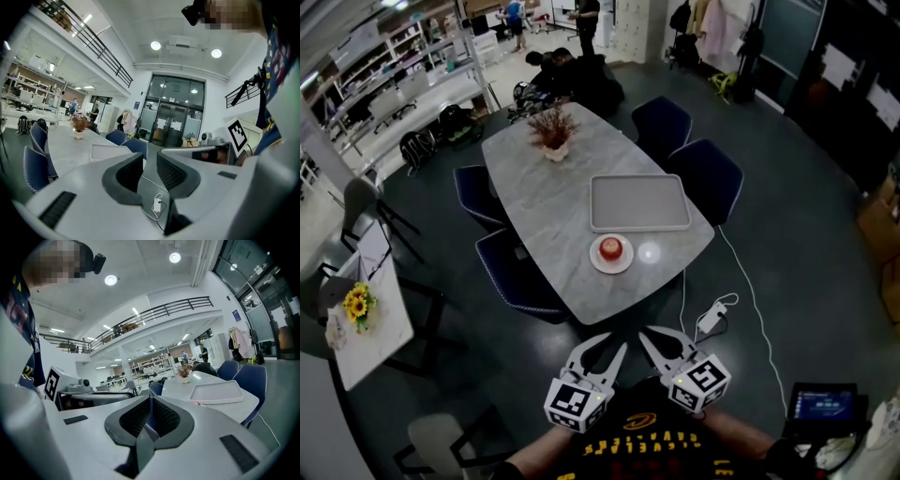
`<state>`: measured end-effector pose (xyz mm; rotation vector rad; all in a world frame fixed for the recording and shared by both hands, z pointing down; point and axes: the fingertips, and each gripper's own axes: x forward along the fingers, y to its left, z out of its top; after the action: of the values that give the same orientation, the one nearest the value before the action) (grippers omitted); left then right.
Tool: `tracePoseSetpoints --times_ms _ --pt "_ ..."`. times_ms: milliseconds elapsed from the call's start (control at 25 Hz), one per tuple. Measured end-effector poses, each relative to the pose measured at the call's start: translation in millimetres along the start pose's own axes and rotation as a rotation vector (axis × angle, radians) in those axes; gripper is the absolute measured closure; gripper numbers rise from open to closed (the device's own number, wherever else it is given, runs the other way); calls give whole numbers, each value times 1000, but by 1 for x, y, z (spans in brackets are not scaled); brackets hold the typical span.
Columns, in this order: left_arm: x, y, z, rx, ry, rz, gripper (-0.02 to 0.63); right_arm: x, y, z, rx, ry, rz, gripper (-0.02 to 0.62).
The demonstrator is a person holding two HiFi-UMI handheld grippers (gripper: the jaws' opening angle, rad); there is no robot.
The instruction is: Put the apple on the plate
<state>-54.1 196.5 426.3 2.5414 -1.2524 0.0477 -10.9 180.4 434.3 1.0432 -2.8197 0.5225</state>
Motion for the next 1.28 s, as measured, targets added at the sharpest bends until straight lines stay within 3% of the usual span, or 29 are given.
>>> tracePoseSetpoints --times_ms 280,560,1040,1160,1280 --pt "15 16 -6 -18 31 38 514 18 -17 -6 36 20 39 586" --pt "42 39 12 -5 27 113 514 50 -41 13 40 44 116 586" --pt "119 77 39 -10 18 224 512 94 -125 49 53 63 189 586" --pt "137 85 43 -33 16 254 514 102 -145 57 53 67 205 586" --pt "140 89 43 -107 5 273 514 103 -153 58 50 75 210 586"
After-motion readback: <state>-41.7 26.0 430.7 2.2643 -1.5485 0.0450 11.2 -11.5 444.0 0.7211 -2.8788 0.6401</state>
